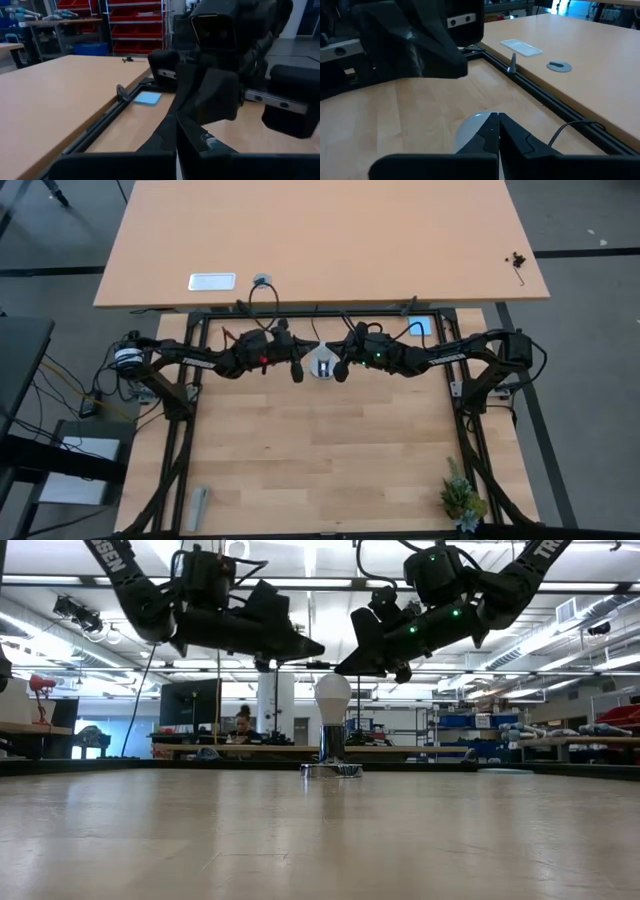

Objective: Screw lightbulb
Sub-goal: Insert the lightbulb into the lamp

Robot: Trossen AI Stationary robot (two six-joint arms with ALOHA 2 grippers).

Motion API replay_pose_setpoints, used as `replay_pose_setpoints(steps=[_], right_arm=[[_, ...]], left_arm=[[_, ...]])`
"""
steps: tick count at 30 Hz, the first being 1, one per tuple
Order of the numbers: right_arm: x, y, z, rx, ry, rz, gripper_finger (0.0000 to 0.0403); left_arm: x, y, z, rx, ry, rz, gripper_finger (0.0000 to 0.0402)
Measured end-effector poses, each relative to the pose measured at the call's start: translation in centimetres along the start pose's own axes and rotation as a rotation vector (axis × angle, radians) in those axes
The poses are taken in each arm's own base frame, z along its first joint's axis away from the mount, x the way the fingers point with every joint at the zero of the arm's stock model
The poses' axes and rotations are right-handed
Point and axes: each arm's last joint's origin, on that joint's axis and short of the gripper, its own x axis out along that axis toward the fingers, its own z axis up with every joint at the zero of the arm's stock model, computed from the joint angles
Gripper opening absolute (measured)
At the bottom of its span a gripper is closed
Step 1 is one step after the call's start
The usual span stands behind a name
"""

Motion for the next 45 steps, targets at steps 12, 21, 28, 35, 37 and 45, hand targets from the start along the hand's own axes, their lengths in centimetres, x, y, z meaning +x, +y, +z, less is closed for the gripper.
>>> replay_pose_setpoints(steps=[12,21,28,35,37,45], right_arm=[[0.1,-0.4,0.0,0.004,-0.001,-0.013,0.0010],[0.1,-0.7,0.1,0.006,-0.002,-0.022,0.0010],[0.2,-1.1,0.1,0.010,-0.003,-0.032,0.0010],[0.4,-0.9,0.7,0.006,-0.001,-0.019,0.0010],[0.5,-0.9,0.9,0.000,0.011,-0.017,0.0010],[0.6,-0.8,1.0,-0.005,0.030,-0.018,0.0010]], left_arm=[[-1.1,-0.1,-2.1,0.000,0.077,0.003,0.0007],[-1.3,-0.1,-3.4,0.000,0.209,0.057,0.0002],[-1.6,0.0,-4.5,0.004,0.323,0.103,0.0002],[-1.5,-0.2,-5.2,-0.068,0.357,0.102,0.0009],[-1.3,-0.3,-5.7,-0.089,0.366,0.101,0.0014],[0.7,-0.9,-7.3,-0.089,0.418,0.060,0.0020]])
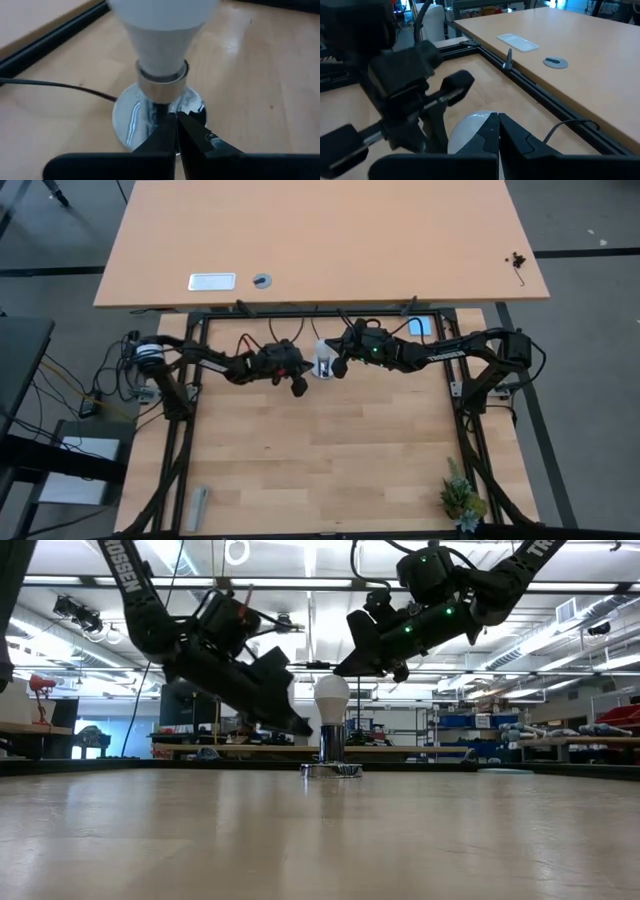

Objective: Screw lightbulb
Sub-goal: Insert the lightbulb into the lamp

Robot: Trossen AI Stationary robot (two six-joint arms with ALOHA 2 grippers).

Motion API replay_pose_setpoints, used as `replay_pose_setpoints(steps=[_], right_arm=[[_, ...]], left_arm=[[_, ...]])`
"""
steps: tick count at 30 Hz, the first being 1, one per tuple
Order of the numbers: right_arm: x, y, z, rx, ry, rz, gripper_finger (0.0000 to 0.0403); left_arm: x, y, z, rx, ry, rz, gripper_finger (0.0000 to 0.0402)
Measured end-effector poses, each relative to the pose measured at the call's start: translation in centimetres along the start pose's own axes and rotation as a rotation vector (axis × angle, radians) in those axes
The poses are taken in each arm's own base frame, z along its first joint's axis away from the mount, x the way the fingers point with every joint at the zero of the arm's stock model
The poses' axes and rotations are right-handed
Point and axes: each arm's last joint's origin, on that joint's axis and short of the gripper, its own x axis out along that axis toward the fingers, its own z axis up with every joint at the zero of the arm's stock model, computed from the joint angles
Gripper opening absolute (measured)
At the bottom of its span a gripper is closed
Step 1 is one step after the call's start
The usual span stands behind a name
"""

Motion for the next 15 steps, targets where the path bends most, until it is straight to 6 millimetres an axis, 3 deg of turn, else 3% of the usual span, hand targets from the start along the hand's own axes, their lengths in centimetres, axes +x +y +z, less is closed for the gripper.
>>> replay_pose_setpoints(steps=[15], right_arm=[[-0.1,0.1,-0.4,-0.009,0.044,0.006,0.0010]], left_arm=[[3.1,0.1,-2.3,-0.026,0.046,0.035,0.0010]])
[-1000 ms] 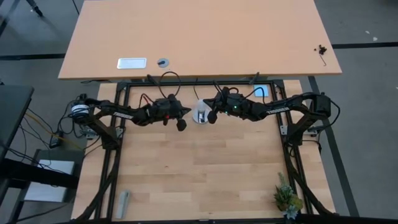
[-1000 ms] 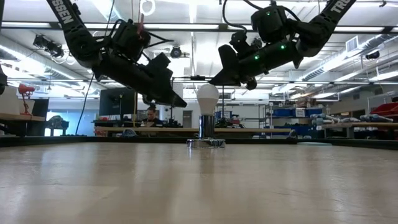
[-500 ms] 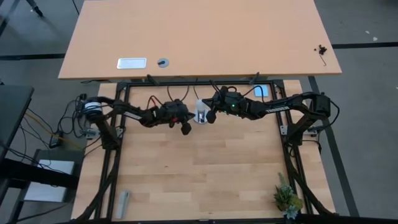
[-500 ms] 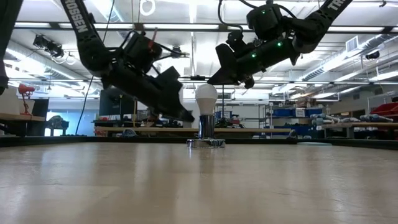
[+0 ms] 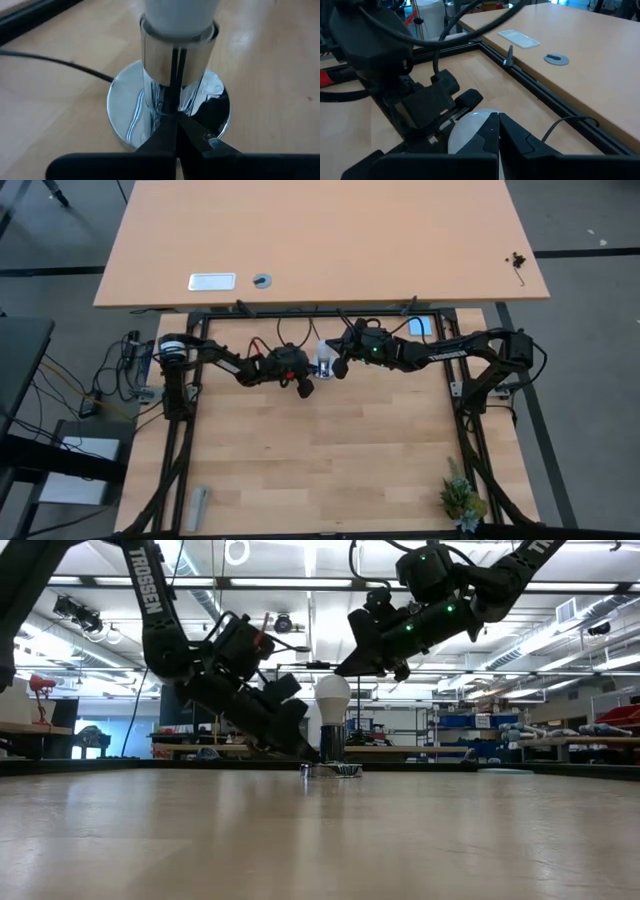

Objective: Screw lightbulb
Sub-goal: Insert the lightbulb into the lamp

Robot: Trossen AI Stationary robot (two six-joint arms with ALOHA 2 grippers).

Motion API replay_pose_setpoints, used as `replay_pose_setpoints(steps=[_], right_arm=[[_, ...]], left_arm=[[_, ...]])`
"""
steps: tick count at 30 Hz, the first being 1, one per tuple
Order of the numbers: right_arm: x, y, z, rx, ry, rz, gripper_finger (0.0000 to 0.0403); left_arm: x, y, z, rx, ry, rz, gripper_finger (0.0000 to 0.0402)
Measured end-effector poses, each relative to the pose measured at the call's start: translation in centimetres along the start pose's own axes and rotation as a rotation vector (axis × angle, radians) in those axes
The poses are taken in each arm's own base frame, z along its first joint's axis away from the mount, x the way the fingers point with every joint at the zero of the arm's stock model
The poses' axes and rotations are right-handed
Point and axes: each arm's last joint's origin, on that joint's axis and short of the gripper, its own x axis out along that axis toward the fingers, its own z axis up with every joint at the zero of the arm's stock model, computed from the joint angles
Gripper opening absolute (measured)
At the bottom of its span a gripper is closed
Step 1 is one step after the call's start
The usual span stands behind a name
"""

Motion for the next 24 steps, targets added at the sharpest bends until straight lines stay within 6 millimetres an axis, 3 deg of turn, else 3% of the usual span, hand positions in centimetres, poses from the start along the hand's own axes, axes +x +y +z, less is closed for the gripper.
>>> replay_pose_setpoints(steps=[13,24], right_arm=[[0.0,0.0,0.0,0.004,-0.001,0.000,0.0026],[0.4,0.3,1.8,-0.006,0.031,-0.002,0.0041]], left_arm=[[0.5,0.0,-0.4,0.005,-0.002,0.010,0.0010],[0.5,0.1,-0.5,0.004,0.005,0.004,0.0010]])
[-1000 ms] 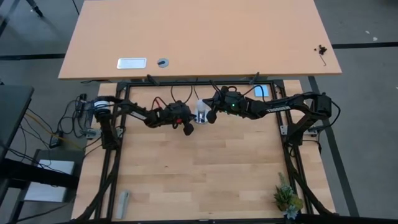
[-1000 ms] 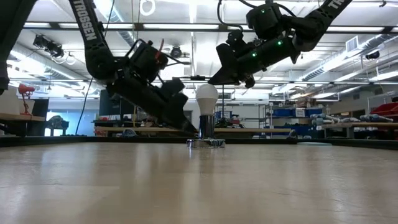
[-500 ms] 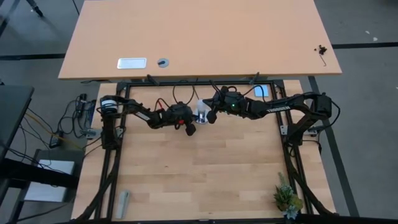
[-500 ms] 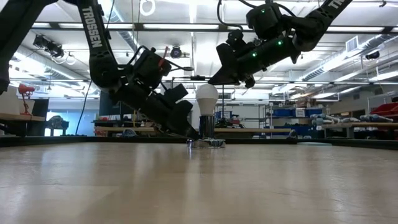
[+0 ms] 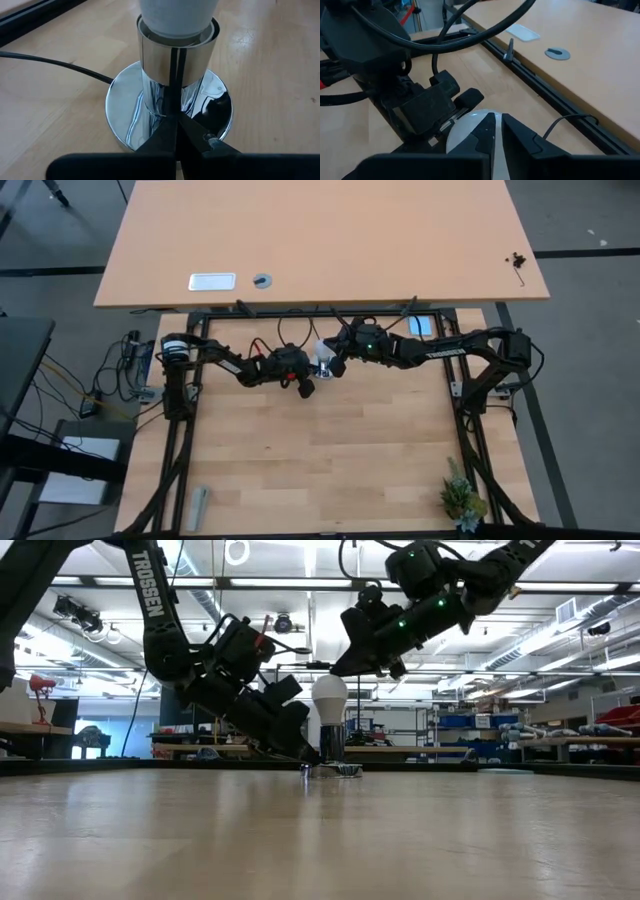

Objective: Screw lightbulb
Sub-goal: Insert the lightbulb into the lamp

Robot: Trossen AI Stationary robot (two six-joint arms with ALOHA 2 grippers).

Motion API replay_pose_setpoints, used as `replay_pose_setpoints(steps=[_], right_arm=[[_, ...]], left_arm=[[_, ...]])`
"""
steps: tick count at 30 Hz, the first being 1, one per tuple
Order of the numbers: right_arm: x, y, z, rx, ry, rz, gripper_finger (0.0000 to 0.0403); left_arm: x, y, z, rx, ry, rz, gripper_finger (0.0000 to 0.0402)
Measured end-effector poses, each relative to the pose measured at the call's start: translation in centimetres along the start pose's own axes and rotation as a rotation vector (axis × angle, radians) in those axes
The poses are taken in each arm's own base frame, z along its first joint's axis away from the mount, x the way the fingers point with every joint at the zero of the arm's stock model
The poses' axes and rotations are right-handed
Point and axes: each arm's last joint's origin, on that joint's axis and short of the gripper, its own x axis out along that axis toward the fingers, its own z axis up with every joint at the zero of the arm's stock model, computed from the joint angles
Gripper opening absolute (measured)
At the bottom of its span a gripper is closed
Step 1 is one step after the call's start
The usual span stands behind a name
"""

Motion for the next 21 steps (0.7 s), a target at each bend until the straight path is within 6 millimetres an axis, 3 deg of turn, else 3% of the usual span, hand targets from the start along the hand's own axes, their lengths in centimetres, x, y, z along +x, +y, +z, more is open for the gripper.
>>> replay_pose_setpoints(steps=[21], right_arm=[[0.1,-0.2,1.4,-0.029,0.074,-0.015,0.0042]], left_arm=[[0.0,0.0,-0.1,0.001,0.008,-0.004,0.0010]])
